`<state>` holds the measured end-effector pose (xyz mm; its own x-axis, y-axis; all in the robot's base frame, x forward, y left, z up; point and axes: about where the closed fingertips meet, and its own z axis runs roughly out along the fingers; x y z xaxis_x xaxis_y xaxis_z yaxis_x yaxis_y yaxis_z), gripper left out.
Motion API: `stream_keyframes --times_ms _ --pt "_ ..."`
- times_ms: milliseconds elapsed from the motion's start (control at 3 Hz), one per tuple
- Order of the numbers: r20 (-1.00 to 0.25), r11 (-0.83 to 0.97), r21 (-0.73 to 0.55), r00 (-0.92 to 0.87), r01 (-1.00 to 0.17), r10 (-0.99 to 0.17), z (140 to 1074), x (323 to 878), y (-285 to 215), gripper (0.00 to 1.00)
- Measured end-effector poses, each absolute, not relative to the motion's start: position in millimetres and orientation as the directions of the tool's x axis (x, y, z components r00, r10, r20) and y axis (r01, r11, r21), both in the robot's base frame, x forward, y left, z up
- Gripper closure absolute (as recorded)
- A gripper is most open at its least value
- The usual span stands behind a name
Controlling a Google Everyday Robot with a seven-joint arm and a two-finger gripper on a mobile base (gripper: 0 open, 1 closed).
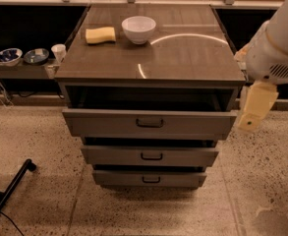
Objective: Open top drawer
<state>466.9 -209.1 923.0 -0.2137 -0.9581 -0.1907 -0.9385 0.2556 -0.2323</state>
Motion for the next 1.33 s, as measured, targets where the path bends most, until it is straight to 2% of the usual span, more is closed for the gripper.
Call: stream_keyframes --times_ms 333,667,1333 --pt "-0.161 0.221 -0.243 -0.186 -0.945 -0.969 851.4 484.9 -200.2 0.0" --pt "-0.178 0.221 -0.278 -0.176 -0.935 -0.968 846.5 494.0 -196.2 0.0" --pt "-0.191 0.22 -0.25 -0.175 -0.943 -0.966 811.1 508.8 -208.2 0.0"
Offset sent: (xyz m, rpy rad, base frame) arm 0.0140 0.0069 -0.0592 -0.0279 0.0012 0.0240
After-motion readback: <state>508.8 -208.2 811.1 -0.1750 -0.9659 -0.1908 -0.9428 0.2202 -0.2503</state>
